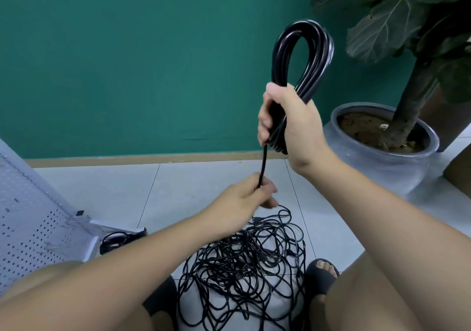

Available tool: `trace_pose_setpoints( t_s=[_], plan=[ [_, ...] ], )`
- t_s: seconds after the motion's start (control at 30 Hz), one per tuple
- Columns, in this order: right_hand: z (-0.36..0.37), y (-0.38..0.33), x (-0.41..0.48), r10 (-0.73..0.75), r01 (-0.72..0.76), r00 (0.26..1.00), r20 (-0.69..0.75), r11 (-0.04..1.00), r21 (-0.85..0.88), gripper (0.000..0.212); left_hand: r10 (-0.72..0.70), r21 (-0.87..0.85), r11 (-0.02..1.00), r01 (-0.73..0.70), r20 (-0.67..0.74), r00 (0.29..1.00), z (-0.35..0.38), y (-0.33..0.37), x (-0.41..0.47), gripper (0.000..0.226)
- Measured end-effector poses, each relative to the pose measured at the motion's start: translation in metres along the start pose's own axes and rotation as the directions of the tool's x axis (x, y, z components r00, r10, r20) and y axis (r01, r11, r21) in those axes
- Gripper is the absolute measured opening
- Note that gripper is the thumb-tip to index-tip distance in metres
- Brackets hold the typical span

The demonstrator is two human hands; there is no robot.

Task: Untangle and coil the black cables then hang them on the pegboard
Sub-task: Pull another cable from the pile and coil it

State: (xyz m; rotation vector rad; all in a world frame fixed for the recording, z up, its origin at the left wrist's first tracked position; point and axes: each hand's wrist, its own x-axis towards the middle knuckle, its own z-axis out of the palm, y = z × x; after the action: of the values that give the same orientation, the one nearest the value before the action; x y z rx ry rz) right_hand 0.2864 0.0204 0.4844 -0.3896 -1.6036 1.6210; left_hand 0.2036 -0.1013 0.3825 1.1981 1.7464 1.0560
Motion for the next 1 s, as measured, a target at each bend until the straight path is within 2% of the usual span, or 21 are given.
trace_pose_setpoints(
  t_s=[0.13,0.23,0.3,0.37,0.5,0.6,0.73,0.83,0.9,1.0],
  plan=[
    [-0.005,-0.004,0.002,-0.071,0.064,0.993,-0.098,0.995,-0.074,0.042,-0.005,0.118,0.993,-0.006,0.093,0.996,0.019,-0.014,-0.006,0.021],
    [-0.011,-0.002,0.006,-0.118,0.087,0.978,-0.175,0.98,-0.178,0.061,-0.027,0.222,0.975,0.004,0.101,0.995,0.02,-0.011,-0.01,0.026],
    [-0.016,0.002,0.01,-0.147,0.089,0.972,-0.183,0.952,-0.295,0.073,-0.029,0.265,0.964,0.004,0.092,0.995,0.015,-0.005,-0.012,0.033],
    [-0.023,0.007,0.015,-0.156,0.071,0.977,-0.144,0.877,-0.474,0.079,-0.002,0.288,0.957,-0.022,0.082,0.997,0.01,0.003,-0.016,0.037],
    [-0.039,0.022,0.019,-0.055,0.043,0.998,0.009,0.646,-0.762,0.047,0.104,0.376,0.923,-0.08,-0.043,0.994,-0.009,0.019,-0.022,0.04],
    [-0.042,0.036,0.013,0.056,0.042,0.994,0.089,0.566,-0.823,0.044,0.141,0.391,0.916,-0.095,-0.091,0.986,-0.027,0.032,-0.028,0.036],
    [-0.039,0.053,-0.001,0.168,0.07,0.966,0.196,0.559,-0.826,0.049,0.204,0.354,0.923,-0.151,-0.119,0.972,-0.05,0.041,-0.036,0.033],
    [-0.034,0.061,-0.013,0.228,0.1,0.929,0.293,0.607,-0.788,0.062,0.241,0.211,0.955,-0.206,-0.158,0.958,-0.069,0.041,-0.035,0.033],
    [-0.028,0.063,-0.023,0.249,0.119,0.901,0.355,0.646,-0.754,0.057,0.246,0.104,0.967,-0.233,-0.129,0.961,-0.081,0.041,-0.033,0.028],
    [-0.019,0.059,-0.036,0.309,0.056,0.87,0.383,0.711,-0.701,0.055,0.28,0.162,0.951,-0.262,-0.104,0.954,-0.095,0.043,-0.031,0.019]
  ],
)
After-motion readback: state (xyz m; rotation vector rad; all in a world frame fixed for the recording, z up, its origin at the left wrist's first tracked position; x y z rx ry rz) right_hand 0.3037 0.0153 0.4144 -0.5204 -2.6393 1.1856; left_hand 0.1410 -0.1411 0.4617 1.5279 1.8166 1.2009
